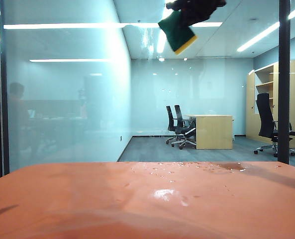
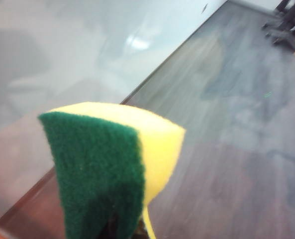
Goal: Pick up the sponge from the table, wipe the water off the glass, and finally place the sponge back on the table.
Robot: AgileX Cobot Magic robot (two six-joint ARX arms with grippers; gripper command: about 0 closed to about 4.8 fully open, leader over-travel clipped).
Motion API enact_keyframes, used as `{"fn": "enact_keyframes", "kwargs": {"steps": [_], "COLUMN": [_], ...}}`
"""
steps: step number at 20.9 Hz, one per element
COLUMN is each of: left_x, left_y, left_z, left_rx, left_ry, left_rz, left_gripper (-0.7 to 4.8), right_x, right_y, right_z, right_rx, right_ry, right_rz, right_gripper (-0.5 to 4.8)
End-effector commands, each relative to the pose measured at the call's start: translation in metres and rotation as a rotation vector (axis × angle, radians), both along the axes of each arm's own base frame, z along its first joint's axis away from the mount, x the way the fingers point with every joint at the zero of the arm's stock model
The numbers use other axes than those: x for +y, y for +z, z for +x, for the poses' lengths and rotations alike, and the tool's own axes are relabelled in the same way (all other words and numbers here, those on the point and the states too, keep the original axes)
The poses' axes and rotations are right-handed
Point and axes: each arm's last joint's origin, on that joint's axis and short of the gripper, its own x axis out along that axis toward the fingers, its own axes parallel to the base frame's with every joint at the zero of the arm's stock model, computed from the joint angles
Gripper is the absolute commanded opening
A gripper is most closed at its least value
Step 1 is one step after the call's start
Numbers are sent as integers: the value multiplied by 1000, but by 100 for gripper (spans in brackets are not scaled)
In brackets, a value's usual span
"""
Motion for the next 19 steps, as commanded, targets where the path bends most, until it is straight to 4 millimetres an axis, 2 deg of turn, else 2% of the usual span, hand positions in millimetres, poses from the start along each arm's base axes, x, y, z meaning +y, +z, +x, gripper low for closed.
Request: {"fn": "enact_keyframes", "kwargs": {"steps": [1, 9, 13, 19], "left_x": [0, 0, 0, 0], "left_y": [3, 3, 3, 3], "left_z": [0, 0, 0, 0], "left_rx": [-21, -20, -20, -20], "left_ry": [2, 7, 7, 18], "left_rz": [4, 5, 4, 5], "left_gripper": [250, 250, 249, 247], "right_x": [-22, -62, -79, -83], "right_y": [-9, -49, -86, -153], "right_z": [-8, -64, -97, -125], "right_rx": [13, 18, 30, 166], "right_ry": [-46, -122, -159, -138], "right_rz": [31, 132, 212, 362], "right_gripper": [-9, -9, -9, -9]}}
